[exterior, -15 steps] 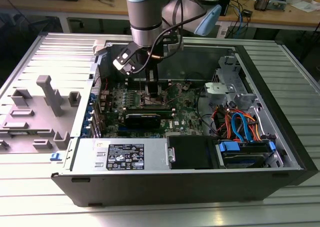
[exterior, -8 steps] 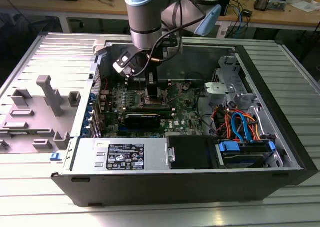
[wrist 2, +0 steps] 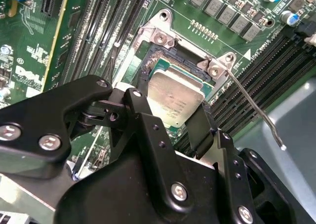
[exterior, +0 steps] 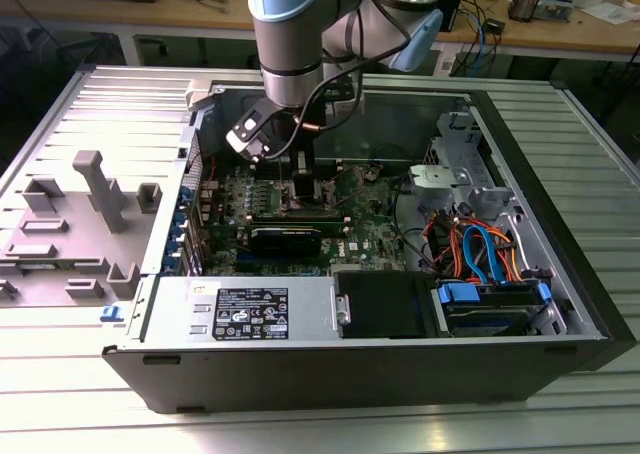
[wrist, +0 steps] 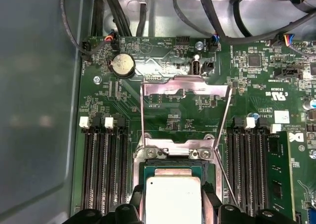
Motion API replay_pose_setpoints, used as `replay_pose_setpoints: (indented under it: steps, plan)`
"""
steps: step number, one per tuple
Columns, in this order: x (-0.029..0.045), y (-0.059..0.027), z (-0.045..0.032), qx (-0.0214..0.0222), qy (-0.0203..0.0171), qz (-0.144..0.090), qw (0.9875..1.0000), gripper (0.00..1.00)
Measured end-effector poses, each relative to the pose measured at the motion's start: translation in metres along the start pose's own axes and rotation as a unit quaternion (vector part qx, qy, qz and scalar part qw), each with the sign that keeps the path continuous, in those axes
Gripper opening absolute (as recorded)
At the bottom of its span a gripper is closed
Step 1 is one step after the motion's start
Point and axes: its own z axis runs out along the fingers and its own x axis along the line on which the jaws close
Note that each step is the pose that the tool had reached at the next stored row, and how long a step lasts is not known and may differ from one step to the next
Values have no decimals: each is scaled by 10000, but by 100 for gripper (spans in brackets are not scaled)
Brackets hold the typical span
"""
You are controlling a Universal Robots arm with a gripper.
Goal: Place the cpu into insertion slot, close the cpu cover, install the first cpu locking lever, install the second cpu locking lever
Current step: 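Place the cpu into insertion slot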
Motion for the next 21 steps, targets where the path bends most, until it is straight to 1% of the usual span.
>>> replay_pose_setpoints:
  steps: [2, 6, 9, 21]
  plan:
    - [0, -2, 20, 1, 0, 0, 10000, 55]
    - [-7, -5, 26, 1, -5, 39, 10000, 55]
    - [-37, -6, 31, 1, -4, 42, 10000, 55]
    - [-45, -8, 52, 1, -7, 67, 10000, 55]
